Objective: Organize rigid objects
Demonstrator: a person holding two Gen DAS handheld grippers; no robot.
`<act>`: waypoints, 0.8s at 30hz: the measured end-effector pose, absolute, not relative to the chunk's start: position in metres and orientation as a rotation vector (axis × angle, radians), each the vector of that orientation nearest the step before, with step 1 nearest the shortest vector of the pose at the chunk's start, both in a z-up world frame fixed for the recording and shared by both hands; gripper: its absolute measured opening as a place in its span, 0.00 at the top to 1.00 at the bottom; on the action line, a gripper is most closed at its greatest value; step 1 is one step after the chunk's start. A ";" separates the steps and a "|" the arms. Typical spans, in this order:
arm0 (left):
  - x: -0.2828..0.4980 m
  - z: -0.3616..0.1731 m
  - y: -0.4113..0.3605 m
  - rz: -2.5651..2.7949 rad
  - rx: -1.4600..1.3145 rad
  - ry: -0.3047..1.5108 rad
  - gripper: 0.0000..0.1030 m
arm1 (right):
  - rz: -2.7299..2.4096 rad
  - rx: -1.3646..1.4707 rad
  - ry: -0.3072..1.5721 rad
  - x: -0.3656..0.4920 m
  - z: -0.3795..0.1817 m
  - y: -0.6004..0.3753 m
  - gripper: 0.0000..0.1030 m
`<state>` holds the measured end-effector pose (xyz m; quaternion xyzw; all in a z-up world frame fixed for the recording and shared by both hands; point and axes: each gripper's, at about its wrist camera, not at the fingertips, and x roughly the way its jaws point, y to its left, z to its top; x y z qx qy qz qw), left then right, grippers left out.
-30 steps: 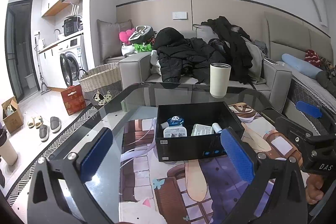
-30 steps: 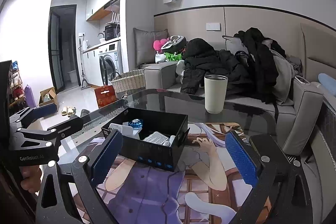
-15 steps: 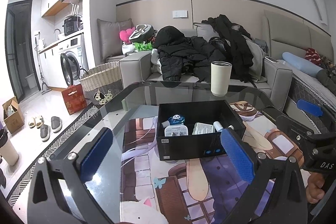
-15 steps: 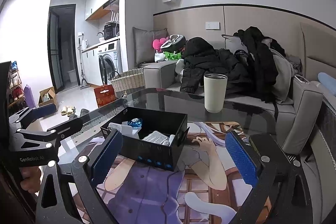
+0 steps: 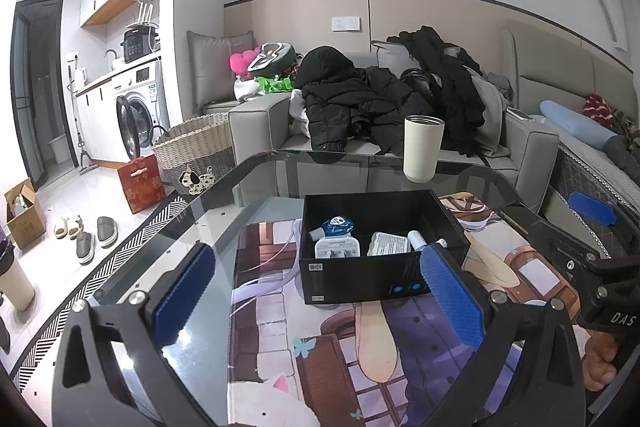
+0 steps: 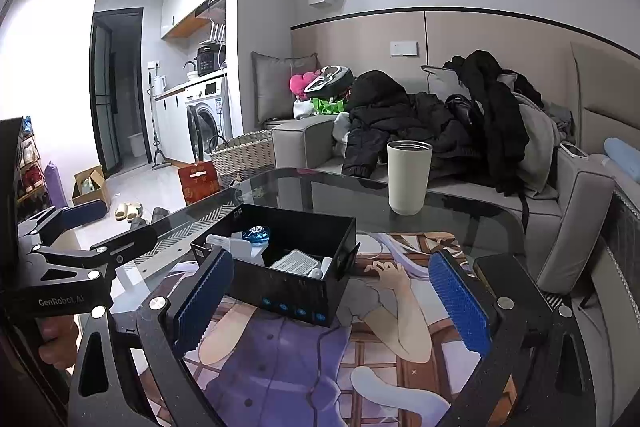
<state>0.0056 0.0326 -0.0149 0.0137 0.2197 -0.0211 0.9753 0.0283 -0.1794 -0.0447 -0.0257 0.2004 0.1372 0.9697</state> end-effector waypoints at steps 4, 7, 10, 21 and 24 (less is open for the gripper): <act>0.007 -0.016 0.034 -0.038 0.020 0.451 0.00 | 0.277 -0.051 0.405 0.028 -0.045 -0.179 0.03; 0.009 -0.015 0.033 -0.037 0.016 0.453 0.00 | 0.275 -0.049 0.406 0.028 -0.045 -0.179 0.03; 0.009 -0.015 0.033 -0.038 0.017 0.454 0.00 | 0.276 -0.051 0.403 0.028 -0.044 -0.179 0.03; 0.009 -0.015 0.034 -0.032 0.014 0.455 0.00 | 0.281 -0.054 0.401 0.030 -0.046 -0.176 0.03; 0.009 -0.015 0.033 -0.031 0.011 0.452 0.00 | 0.281 -0.052 0.403 0.031 -0.046 -0.176 0.03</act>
